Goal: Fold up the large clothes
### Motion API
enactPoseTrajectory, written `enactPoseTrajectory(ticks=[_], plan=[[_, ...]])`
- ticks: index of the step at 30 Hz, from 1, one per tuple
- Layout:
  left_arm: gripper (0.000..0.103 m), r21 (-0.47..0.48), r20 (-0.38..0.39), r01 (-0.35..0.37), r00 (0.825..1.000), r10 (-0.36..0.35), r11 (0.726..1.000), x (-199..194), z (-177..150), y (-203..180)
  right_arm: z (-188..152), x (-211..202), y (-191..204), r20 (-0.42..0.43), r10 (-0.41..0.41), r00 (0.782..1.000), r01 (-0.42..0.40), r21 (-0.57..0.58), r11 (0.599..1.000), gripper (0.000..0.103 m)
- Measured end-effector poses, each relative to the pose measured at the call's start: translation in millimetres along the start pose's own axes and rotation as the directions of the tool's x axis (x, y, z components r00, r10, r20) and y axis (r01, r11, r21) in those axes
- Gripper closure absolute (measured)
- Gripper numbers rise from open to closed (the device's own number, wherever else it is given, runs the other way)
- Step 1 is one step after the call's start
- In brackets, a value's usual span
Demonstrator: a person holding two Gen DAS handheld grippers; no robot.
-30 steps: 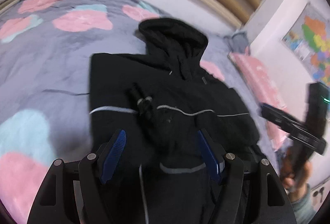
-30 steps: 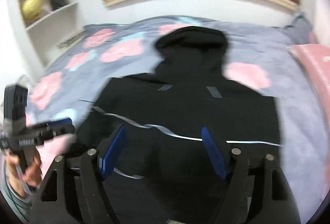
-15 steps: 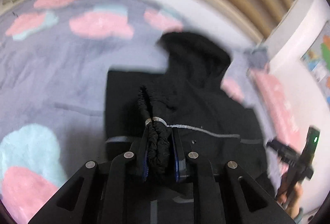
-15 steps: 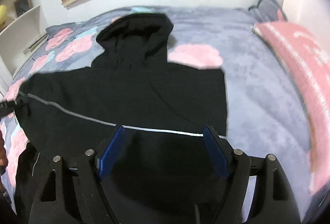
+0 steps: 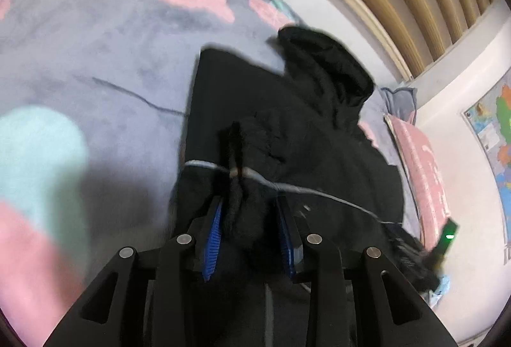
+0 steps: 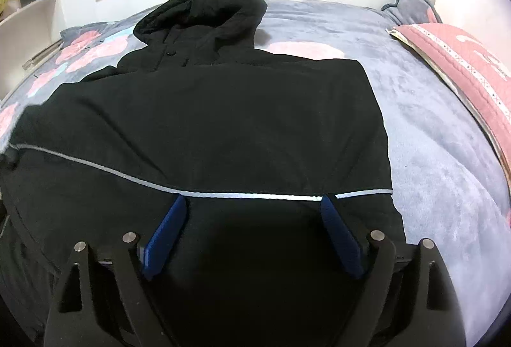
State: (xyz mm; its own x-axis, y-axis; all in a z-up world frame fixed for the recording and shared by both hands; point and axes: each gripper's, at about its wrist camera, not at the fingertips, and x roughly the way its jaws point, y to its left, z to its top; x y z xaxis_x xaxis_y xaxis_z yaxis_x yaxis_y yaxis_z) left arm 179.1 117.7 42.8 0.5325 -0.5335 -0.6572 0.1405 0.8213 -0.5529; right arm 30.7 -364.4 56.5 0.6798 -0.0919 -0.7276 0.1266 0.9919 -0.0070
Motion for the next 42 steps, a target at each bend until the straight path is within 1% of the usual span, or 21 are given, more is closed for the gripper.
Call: enactPoseTrajectory(ticks=[1, 2, 3, 5, 7, 10, 12, 13, 15, 16, 17, 19, 21, 23, 26, 29, 33, 36, 39, 41, 42], plan=[[0.068, 0.037, 0.048, -0.001, 0.999, 0.0, 0.999, -22, -2, -13, 3, -2, 4, -0.001, -0.01, 1.0, 0.01, 0.0, 1.0, 0.013], [0.056, 0.062, 0.076, -0.003, 0.997, -0.002, 0.998, -34, -4, -22, 3, -2, 5, -0.002, -0.02, 1.0, 0.02, -0.001, 1.0, 0.013], [0.036, 0.112, 0.119, -0.005, 0.993, -0.009, 0.994, -50, -5, -37, 3, -2, 7, -0.003, -0.03, 1.0, 0.03, -0.002, 1.0, 0.012], [0.025, 0.203, 0.167, -0.026, 0.986, -0.008, 0.979, -62, -4, -61, 6, -3, 11, -0.01, -0.066, 0.998, 0.066, -0.016, 0.998, 0.011], [0.025, 0.257, 0.166, -0.04, 0.986, -0.004, 0.966, -52, 0, -77, 14, -13, 14, -0.007, -0.082, 0.997, 0.082, 0.0, 0.997, 0.011], [0.025, 0.24, 0.099, -0.029, 0.995, 0.006, 0.97, -6, 13, -82, 33, -43, 19, 0.104, 0.001, 0.995, -0.004, 0.029, 1.0, 0.01], [0.025, 0.23, 0.057, -0.135, 0.99, 0.125, 0.964, 36, 18, -77, 57, -49, 30, 0.11, 0.016, 0.994, -0.016, -0.004, 1.0, 0.009], [0.025, 0.217, 0.017, -0.199, 0.98, 0.201, 0.956, 61, 19, -70, 64, -44, 33, 0.089, 0.014, 0.996, -0.013, -0.011, 1.0, 0.009], [0.025, 0.244, 0.0, -0.254, 0.965, 0.262, 0.936, 80, 14, -69, 73, -21, 34, -0.005, 0.02, 1.0, -0.02, -0.006, 1.0, 0.01], [0.025, 0.278, 0.011, -0.285, 0.956, 0.294, 0.917, 85, 10, -73, 72, -10, 33, -0.045, 0.011, 0.999, -0.012, -0.008, 1.0, 0.013], [0.025, 0.315, 0.0, -0.325, 0.939, 0.343, 0.892, 91, 8, -80, 67, 10, 32, -0.129, -0.012, 0.992, 0.01, -0.017, 1.0, 0.016], [0.024, 0.348, -0.038, -0.353, 0.92, 0.389, 0.869, 95, 10, -85, 56, 36, 31, -0.23, -0.03, 0.973, 0.024, -0.03, 0.999, 0.016], [0.025, 0.358, -0.121, -0.346, 0.904, 0.41, 0.867, 94, 22, -88, 62, 39, 34, -0.273, -0.045, 0.961, 0.029, -0.065, 0.997, 0.016], [0.027, 0.321, -0.163, -0.311, 0.912, 0.376, 0.894, 74, 36, -90, 77, 38, 31, -0.345, -0.019, 0.938, 0.008, -0.034, 0.999, 0.019], [0.03, 0.285, -0.122, -0.274, 0.94, 0.318, 0.919, 19, 63, -111, 106, 7, 16, -0.37, 0.126, 0.92, -0.108, 0.067, 0.992, 0.023], [0.03, 0.286, -0.06, -0.269, 0.953, 0.298, 0.919, -36, 100, -135, 145, -42, 1, -0.324, 0.145, 0.935, -0.131, 0.064, 0.989, 0.023], [0.029, 0.282, -0.008, -0.244, 0.966, 0.257, 0.928, -83, 154, -165, 205, -88, -17, -0.247, 0.157, 0.956, -0.15, 0.048, 0.988, 0.016], [0.029, 0.292, 0.043, -0.294, 0.955, 0.295, 0.91, -90, 190, -185, 260, -100, -23, -0.174, 0.169, 0.97, -0.165, 0.035, 0.986, 0.016], [0.029, 0.31, 0.045, -0.276, 0.96, 0.276, 0.91, -70, 216, -196, 300, -81, -26, -0.134, 0.154, 0.979, -0.149, 0.049, 0.988, 0.016], [0.029, 0.332, 0.033, -0.276, 0.959, 0.281, 0.902, -38, 230, -198, 312, -65, -26, -0.118, 0.15, 0.982, -0.144, 0.059, 0.988, 0.026], [0.029, 0.343, 0.03, -0.279, 0.958, 0.287, 0.897, -24, 234, -197, 315, -55, -26, -0.112, 0.14, 0.984, -0.134, 0.061, 0.989, 0.039]])
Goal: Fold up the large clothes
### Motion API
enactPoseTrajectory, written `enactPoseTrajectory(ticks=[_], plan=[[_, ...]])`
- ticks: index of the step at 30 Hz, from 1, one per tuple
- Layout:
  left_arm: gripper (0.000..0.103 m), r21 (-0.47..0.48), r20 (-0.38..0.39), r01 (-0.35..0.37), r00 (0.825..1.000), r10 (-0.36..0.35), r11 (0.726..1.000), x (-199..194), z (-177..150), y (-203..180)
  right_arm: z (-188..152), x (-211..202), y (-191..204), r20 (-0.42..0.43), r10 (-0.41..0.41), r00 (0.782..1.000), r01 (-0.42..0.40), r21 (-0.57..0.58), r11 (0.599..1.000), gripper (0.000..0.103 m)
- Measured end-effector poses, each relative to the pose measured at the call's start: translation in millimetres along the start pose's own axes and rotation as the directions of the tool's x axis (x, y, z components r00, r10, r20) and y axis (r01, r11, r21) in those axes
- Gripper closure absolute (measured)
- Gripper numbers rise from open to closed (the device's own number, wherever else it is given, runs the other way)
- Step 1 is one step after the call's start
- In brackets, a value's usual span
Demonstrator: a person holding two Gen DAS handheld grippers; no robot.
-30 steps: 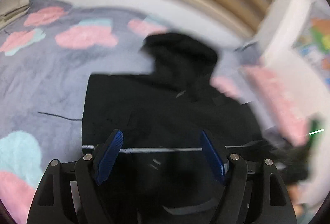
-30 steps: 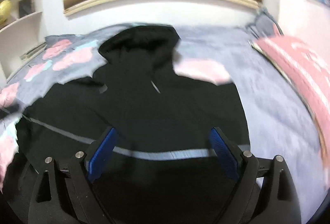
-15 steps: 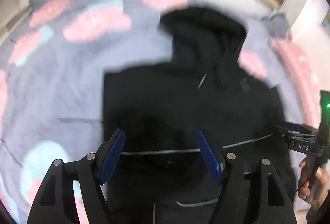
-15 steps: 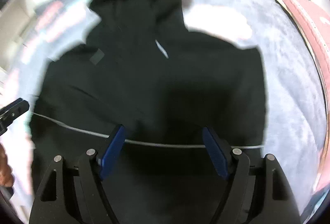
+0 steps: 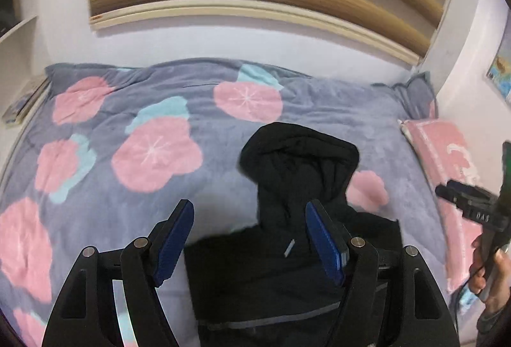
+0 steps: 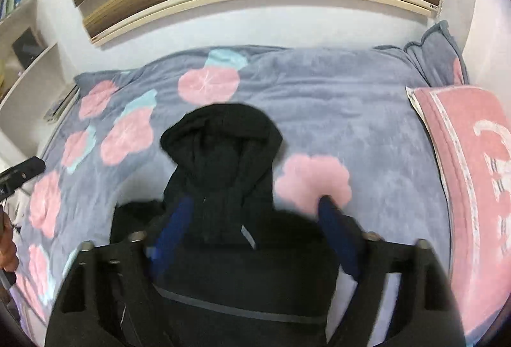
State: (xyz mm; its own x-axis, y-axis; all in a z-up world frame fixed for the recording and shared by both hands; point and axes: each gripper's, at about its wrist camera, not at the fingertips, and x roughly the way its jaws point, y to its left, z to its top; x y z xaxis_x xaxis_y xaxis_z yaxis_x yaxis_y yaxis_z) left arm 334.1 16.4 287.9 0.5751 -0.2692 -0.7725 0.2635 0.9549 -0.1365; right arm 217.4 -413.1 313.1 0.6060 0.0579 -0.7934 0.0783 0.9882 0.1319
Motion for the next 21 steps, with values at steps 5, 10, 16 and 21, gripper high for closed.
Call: enactPoseTrajectory(ticks=[5, 10, 16, 21], plan=[[0.029, -0.02, -0.051, -0.075, 0.996, 0.074, 0.997, 118, 19, -6, 12, 83, -13, -0.022, -0.004, 1.0, 0.004, 0.038, 0.999, 0.039], [0.029, -0.089, -0.097, 0.003, 0.995, -0.012, 0.996, 206, 22, -4, 15, 164, -16, -0.131, 0.021, 0.991, -0.014, 0.052, 0.999, 0.038], [0.03, -0.108, -0.164, -0.012, 0.986, -0.006, 0.994, 282, 29, 0, 27, 227, -29, -0.148, 0.001, 0.989, 0.015, 0.103, 0.995, 0.038], [0.096, -0.163, -0.191, -0.024, 0.982, -0.008, 0.986, 311, 32, 21, 37, 257, -33, -0.177, -0.032, 0.984, 0.044, 0.067, 0.997, 0.092]])
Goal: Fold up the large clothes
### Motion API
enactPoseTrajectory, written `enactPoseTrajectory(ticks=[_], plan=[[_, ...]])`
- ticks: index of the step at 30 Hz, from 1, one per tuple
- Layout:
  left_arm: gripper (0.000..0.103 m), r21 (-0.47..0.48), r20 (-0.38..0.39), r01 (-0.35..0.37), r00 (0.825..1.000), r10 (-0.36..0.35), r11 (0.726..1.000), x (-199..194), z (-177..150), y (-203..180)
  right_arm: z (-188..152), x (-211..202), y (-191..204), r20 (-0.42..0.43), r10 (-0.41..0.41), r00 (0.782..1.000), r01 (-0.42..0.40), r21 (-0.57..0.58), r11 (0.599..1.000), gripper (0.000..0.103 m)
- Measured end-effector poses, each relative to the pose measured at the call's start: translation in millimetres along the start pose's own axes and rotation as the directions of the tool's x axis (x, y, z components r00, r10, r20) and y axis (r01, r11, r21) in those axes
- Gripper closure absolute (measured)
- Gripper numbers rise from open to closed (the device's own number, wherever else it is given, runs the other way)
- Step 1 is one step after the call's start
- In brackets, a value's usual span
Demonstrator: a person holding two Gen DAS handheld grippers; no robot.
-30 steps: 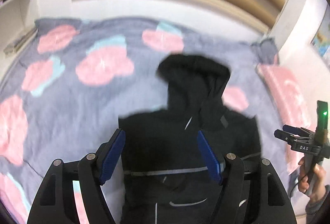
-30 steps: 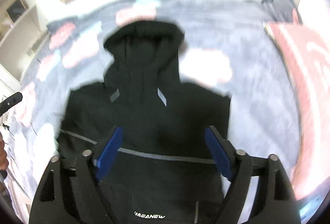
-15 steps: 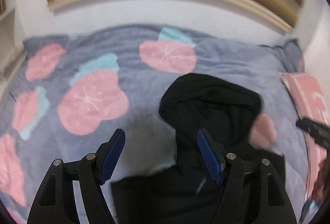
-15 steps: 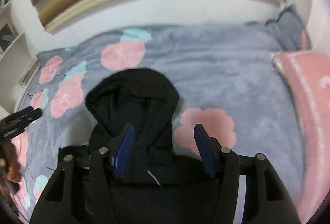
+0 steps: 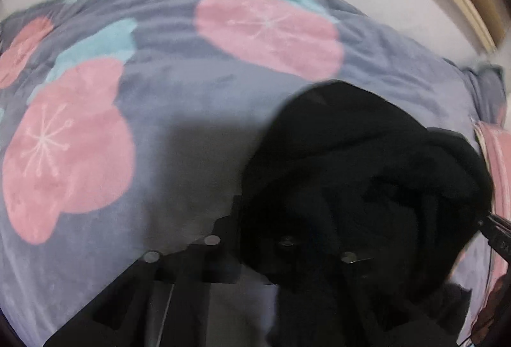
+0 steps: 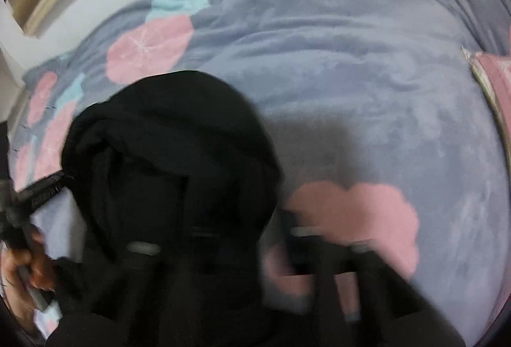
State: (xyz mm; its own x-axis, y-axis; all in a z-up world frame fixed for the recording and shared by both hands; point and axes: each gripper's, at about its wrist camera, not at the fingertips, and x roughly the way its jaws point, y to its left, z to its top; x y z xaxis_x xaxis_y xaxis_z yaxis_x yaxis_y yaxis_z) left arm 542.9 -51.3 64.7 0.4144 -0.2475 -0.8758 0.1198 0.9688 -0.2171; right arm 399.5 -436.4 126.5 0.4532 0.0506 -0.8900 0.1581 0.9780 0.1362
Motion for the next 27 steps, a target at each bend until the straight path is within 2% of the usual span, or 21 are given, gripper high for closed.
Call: enactPoseTrajectory(ticks=[1, 2, 5, 6, 7, 9, 10, 11, 12, 14, 17, 18, 22, 25, 26, 27], plan=[[0.096, -0.051, 0.043, 0.082, 0.996, -0.079, 0.995, -14, 2, 11, 0, -12, -7, 0.042, 0.027, 0.999, -0.029, 0.026, 0.999, 0.092], [0.096, -0.086, 0.101, 0.18, 0.98, -0.171, 0.98, -38, 1, 23, -2, -27, -13, 0.082, 0.052, 0.995, -0.056, 0.046, 0.997, 0.092], [0.096, -0.072, 0.167, 0.291, 0.947, -0.276, 0.954, -85, -13, 31, -23, -60, -19, 0.156, 0.116, 0.981, -0.12, 0.015, 0.993, 0.093], [0.095, -0.045, 0.159, 0.286, 0.948, -0.275, 0.957, -87, -17, 29, -30, -61, -17, 0.162, 0.116, 0.98, -0.117, -0.005, 0.993, 0.093], [0.095, -0.005, 0.137, 0.256, 0.958, -0.253, 0.967, -81, -21, 26, -35, -59, -16, 0.157, 0.111, 0.981, -0.11, -0.017, 0.994, 0.093], [0.092, 0.046, 0.071, 0.135, 0.988, -0.138, 0.99, -50, -31, 25, -44, -34, -16, 0.106, 0.078, 0.991, -0.075, -0.034, 0.997, 0.093], [0.092, 0.047, 0.008, 0.087, 0.996, -0.088, 0.995, -26, -34, 28, -48, -9, -21, 0.044, 0.073, 0.996, -0.072, -0.018, 0.997, 0.093], [0.091, 0.039, -0.078, 0.07, 0.995, -0.067, 0.997, 5, -41, 31, -50, 8, -24, -0.003, 0.079, 0.997, -0.079, -0.005, 0.997, 0.093], [0.09, 0.039, -0.103, 0.083, 0.992, -0.078, 0.996, 18, -45, 33, -52, 28, -28, -0.057, 0.094, 0.994, -0.093, 0.014, 0.996, 0.093], [0.09, 0.056, -0.07, 0.098, 0.993, -0.094, 0.994, 18, -48, 33, -55, 40, -30, -0.085, 0.114, 0.99, -0.112, 0.026, 0.993, 0.093], [0.087, 0.088, -0.028, 0.118, 0.993, -0.116, 0.989, -10, -47, 35, -54, 21, -29, -0.055, 0.094, 0.994, -0.095, -0.015, 0.995, 0.077], [0.086, 0.101, -0.016, 0.127, 0.992, -0.126, 0.987, -19, -47, 37, -55, 16, -30, -0.055, 0.085, 0.995, -0.087, -0.023, 0.996, 0.068], [0.085, 0.124, 0.024, 0.186, 0.982, -0.19, 0.975, -70, -52, 49, -60, -36, -36, -0.002, 0.081, 0.997, -0.081, -0.065, 0.995, 0.053], [0.082, 0.124, 0.116, 0.239, 0.96, -0.253, 0.963, -109, -41, 44, -47, -77, -26, 0.096, 0.114, 0.989, -0.106, -0.087, 0.991, 0.051], [0.076, 0.13, 0.148, 0.271, 0.946, -0.289, 0.954, -119, -29, 34, -39, -84, -20, 0.115, 0.12, 0.986, -0.11, -0.094, 0.99, 0.051], [0.064, 0.136, 0.16, 0.291, 0.937, -0.311, 0.947, -122, -23, 26, -31, -88, -13, 0.124, 0.126, 0.984, -0.114, -0.1, 0.989, 0.051]])
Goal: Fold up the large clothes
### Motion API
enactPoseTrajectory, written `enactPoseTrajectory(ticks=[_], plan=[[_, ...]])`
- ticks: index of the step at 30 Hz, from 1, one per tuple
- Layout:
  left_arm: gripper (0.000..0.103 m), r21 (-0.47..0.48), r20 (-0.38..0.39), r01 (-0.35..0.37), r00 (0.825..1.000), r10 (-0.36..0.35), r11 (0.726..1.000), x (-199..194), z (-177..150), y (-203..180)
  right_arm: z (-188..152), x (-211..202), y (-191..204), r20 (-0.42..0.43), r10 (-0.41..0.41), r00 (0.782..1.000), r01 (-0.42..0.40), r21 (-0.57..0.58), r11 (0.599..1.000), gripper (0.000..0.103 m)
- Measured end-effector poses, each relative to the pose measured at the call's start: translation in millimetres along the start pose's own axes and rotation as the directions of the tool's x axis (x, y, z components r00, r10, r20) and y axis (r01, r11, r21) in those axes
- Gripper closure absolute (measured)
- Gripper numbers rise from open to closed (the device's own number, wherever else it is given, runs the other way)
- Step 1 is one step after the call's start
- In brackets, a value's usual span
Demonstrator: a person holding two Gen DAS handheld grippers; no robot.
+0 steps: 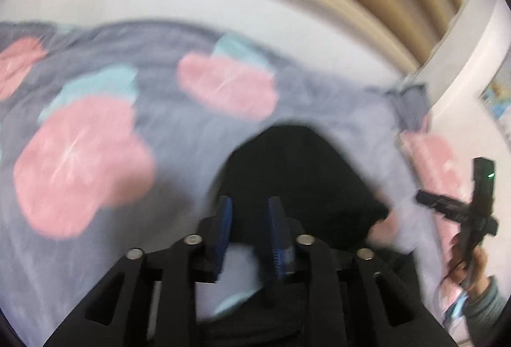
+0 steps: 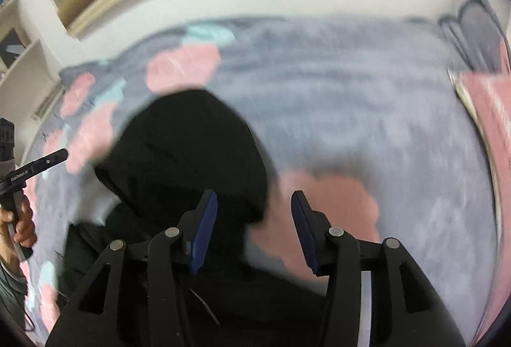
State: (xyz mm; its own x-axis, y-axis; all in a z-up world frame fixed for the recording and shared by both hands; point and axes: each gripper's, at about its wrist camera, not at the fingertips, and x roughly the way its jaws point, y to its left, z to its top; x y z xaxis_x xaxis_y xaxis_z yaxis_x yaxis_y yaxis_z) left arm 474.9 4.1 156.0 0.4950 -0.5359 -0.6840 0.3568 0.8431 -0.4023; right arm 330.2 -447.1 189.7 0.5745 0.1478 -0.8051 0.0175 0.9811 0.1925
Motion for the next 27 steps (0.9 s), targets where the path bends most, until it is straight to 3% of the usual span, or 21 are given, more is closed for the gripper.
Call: enactPoseTrajectory(ticks=[2, 6, 9, 11, 13, 15, 18, 21, 23, 27], plan=[[0.047, 0.015, 0.008, 0.048, 0.999, -0.048, 0.999, 18, 19, -17, 23, 7, 18, 0.006, 0.045, 0.999, -0.045, -0.01, 0.999, 0.051], [0.047, -0.041, -0.114, 0.067, 0.991, -0.071, 0.997, 82, 15, -17, 31, 60, 40, -0.066, 0.029, 0.997, -0.033, -0.059, 0.998, 0.038], [0.048, -0.066, -0.243, 0.019, 0.969, -0.035, 0.998, 129, -20, 1, 2, 119, 37, -0.206, -0.036, 0.978, 0.011, -0.121, 0.993, 0.038], [0.049, -0.08, -0.283, 0.009, 0.958, -0.031, 0.997, 147, -44, 14, -24, 144, 27, -0.261, -0.04, 0.964, 0.004, -0.136, 0.991, 0.038], [0.049, -0.08, -0.255, 0.023, 0.966, -0.043, 0.997, 148, -49, 17, -36, 146, 18, -0.213, -0.003, 0.977, -0.019, -0.098, 0.995, 0.038], [0.049, -0.059, -0.258, 0.008, 0.966, -0.023, 0.998, 148, -43, 10, -32, 143, 16, -0.216, 0.003, 0.976, -0.021, -0.082, 0.996, 0.038], [0.049, 0.008, -0.231, 0.003, 0.973, -0.001, 1.0, 131, -32, -4, -23, 124, 23, -0.199, -0.005, 0.98, -0.02, -0.124, 0.992, 0.037], [0.049, 0.016, -0.116, 0.097, 0.989, -0.095, 0.995, 97, -14, -22, 13, 80, 38, -0.06, 0.11, 0.992, -0.117, -0.126, 0.985, 0.037], [0.049, 0.025, -0.057, 0.109, 0.993, -0.107, 0.994, 88, -4, -31, 37, 70, 50, 0.0, 0.145, 0.989, -0.143, -0.129, 0.981, 0.036], [0.049, -0.013, -0.134, 0.023, 0.991, -0.024, 1.0, 123, -12, -24, 85, 118, 90, -0.024, 0.108, 0.994, -0.111, -0.204, 0.973, 0.036]])
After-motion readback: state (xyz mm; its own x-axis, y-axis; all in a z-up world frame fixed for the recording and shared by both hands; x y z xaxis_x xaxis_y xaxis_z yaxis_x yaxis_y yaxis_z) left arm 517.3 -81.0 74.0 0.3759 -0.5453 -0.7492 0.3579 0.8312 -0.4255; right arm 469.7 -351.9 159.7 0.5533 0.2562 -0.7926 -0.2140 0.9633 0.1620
